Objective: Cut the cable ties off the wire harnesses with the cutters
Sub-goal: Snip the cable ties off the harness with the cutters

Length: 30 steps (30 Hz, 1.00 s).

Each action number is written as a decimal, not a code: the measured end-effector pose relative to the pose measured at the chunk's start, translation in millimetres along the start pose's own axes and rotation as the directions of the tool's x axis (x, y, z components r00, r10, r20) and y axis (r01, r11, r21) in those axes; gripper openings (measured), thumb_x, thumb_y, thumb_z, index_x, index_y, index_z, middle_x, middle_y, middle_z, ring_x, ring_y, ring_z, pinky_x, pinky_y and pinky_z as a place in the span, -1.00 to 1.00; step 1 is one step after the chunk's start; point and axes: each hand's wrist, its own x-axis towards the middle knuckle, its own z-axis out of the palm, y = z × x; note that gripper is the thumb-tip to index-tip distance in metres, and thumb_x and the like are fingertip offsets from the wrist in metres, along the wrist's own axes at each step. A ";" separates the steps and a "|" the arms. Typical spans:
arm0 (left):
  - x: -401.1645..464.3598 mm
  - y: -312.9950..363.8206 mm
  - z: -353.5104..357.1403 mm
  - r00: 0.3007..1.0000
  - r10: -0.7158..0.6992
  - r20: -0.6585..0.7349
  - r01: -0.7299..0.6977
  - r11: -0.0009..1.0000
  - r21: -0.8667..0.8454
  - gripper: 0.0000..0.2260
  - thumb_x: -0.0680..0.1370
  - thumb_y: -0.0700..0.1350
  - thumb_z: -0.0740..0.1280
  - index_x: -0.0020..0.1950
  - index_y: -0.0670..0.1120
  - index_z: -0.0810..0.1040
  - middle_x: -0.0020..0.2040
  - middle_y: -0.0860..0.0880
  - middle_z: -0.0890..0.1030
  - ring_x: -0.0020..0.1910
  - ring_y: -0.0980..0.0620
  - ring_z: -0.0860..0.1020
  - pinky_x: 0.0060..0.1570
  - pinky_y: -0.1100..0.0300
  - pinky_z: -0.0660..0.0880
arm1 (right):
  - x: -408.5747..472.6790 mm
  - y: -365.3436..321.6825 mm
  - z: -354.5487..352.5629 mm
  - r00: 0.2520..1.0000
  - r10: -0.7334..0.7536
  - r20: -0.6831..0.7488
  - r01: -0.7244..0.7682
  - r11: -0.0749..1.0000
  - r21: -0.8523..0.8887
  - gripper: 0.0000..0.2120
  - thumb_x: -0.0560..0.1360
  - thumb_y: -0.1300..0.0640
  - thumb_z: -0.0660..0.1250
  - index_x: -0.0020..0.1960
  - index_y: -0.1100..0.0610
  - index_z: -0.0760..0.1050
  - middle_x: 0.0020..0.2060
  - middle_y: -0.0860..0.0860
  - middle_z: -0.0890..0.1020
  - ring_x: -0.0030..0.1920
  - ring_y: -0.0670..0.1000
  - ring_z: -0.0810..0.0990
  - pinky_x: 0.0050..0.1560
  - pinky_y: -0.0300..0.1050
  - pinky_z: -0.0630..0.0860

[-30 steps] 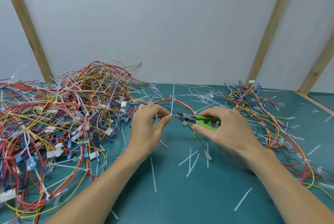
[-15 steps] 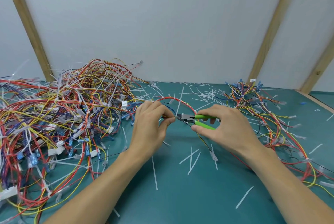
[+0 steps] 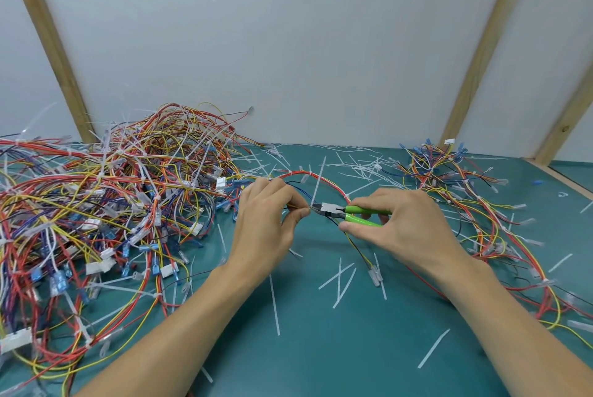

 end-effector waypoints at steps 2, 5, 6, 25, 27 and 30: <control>-0.2 -0.2 0.7 1.000 0.003 0.000 -0.003 1.000 0.002 -0.87 0.48 -0.19 0.52 -0.16 -0.04 0.60 -0.18 0.18 0.48 -0.11 0.09 0.34 0.01 0.15 0.24 | 0.1 0.0 -0.5 1.000 -0.005 0.004 0.005 1.000 -0.004 -0.74 0.37 -0.25 0.55 -0.03 -0.15 0.75 -0.22 -0.19 0.69 -0.27 -0.16 0.52 -0.24 -0.12 0.39; -0.7 -1.0 1.5 1.000 0.007 0.000 -0.007 1.000 0.004 -0.87 0.48 -0.19 0.52 -0.17 -0.04 0.60 -0.19 0.16 0.50 -0.11 0.09 0.34 0.02 0.15 0.25 | -0.4 0.0 -0.9 1.000 -0.006 0.008 0.006 1.000 -0.007 -0.74 0.37 -0.24 0.55 -0.03 -0.13 0.75 -0.23 -0.19 0.69 -0.28 -0.19 0.50 -0.25 -0.16 0.34; -1.0 -1.2 1.6 1.000 0.007 0.001 -0.007 1.000 0.006 -0.87 0.48 -0.19 0.52 -0.17 -0.04 0.60 -0.19 0.16 0.50 -0.11 0.09 0.35 0.02 0.15 0.25 | -0.4 0.1 -1.0 1.000 -0.004 0.010 0.004 1.000 -0.007 -0.74 0.37 -0.24 0.55 -0.03 -0.13 0.75 -0.23 -0.20 0.69 -0.29 -0.20 0.49 -0.24 -0.17 0.34; -0.8 -2.0 0.9 1.000 -0.006 -0.006 0.006 1.000 0.003 -0.87 0.48 -0.17 0.53 -0.17 -0.03 0.60 -0.19 0.14 0.54 -0.11 0.07 0.37 0.00 0.16 0.24 | 0.1 -2.4 1.7 1.000 0.024 -0.007 -0.024 0.999 -0.027 -0.74 0.40 -0.28 0.51 -0.04 -0.16 0.73 -0.25 -0.21 0.69 -0.26 -0.15 0.53 -0.20 -0.11 0.47; -0.4 -2.6 0.5 1.000 -0.013 -0.012 0.013 1.000 -0.004 -0.87 0.47 -0.17 0.53 -0.17 -0.03 0.60 -0.19 0.17 0.52 -0.12 0.07 0.36 -0.01 0.14 0.24 | 0.2 -1.2 3.8 0.998 0.052 -0.044 -0.052 0.999 -0.001 -0.74 0.40 -0.30 0.50 -0.07 -0.14 0.72 -0.27 -0.21 0.68 -0.25 -0.13 0.56 -0.19 -0.10 0.49; -0.4 -2.8 0.4 1.000 -0.018 -0.011 0.017 1.000 -0.011 -0.88 0.48 -0.16 0.53 -0.17 -0.04 0.61 -0.19 0.19 0.50 -0.13 0.07 0.35 -0.01 0.08 0.30 | 0.9 3.2 5.6 0.986 0.132 -0.099 -0.134 0.991 -0.013 -0.74 0.43 -0.31 0.47 -0.13 -0.12 0.67 -0.29 -0.19 0.67 -0.22 -0.07 0.60 -0.13 -0.05 0.54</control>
